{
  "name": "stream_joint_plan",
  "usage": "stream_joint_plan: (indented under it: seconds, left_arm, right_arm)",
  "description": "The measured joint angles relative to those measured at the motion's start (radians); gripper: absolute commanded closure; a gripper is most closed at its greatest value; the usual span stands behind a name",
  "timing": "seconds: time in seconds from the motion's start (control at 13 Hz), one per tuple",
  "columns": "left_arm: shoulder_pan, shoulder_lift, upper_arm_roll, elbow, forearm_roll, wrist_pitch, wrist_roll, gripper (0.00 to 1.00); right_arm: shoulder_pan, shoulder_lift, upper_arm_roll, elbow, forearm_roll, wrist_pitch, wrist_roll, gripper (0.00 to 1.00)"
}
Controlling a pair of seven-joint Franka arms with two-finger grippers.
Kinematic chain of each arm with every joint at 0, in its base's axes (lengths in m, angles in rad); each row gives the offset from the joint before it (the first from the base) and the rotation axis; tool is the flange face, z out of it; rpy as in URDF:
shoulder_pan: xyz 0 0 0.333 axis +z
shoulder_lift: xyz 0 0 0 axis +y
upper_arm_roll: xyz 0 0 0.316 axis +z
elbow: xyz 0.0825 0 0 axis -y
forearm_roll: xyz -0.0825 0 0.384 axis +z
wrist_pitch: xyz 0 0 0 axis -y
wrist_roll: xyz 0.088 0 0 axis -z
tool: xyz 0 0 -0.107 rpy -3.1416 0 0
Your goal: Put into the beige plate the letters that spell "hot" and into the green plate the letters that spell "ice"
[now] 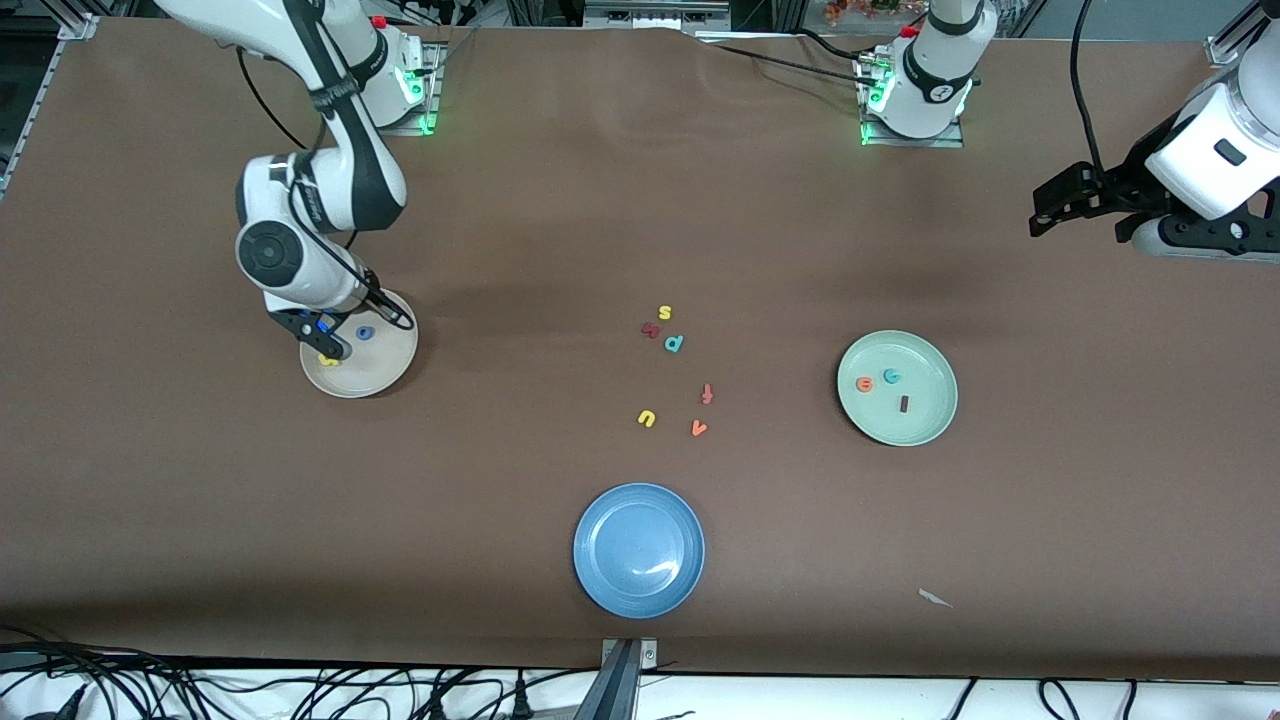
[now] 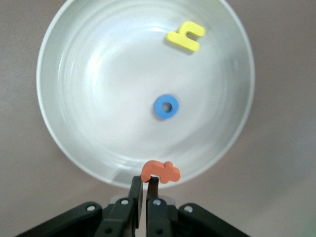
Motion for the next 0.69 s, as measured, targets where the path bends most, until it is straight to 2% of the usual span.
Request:
stream_joint_plan:
  seconds: [0.08, 0.15, 0.23, 0.31, 0.46, 0.69]
  left_arm:
    - [0.000, 0.000, 0.000, 0.000, 0.000, 0.000, 0.000, 0.00]
    - [0.000, 0.000, 0.000, 0.000, 0.000, 0.000, 0.000, 0.00]
    - [0.000, 0.000, 0.000, 0.000, 0.000, 0.000, 0.000, 0.00]
    - [0.000, 0.000, 0.000, -0.001, 0.000, 0.000, 0.000, 0.00]
    - [0.000, 0.000, 0.000, -0.001, 0.000, 0.000, 0.000, 0.00]
    - [0.000, 0.000, 0.000, -0.001, 0.000, 0.000, 0.000, 0.00]
  right_arm:
    - [0.003, 0.023, 0.001, 0.001, 0.000, 0.024, -0.012, 0.85]
    - [0.004, 0.039, 0.001, 0.007, 0.000, 0.034, -0.020, 0.49]
    - [0.005, 0.049, 0.001, 0.019, 0.000, 0.034, -0.027, 0.29]
    - [0.005, 0.051, 0.001, 0.033, 0.000, 0.034, -0.039, 0.24]
    - [0.006, 0.048, -0.004, 0.073, -0.001, 0.011, -0.078, 0.22]
    - [0.005, 0.041, -0.062, 0.236, -0.005, -0.218, -0.209, 0.22]
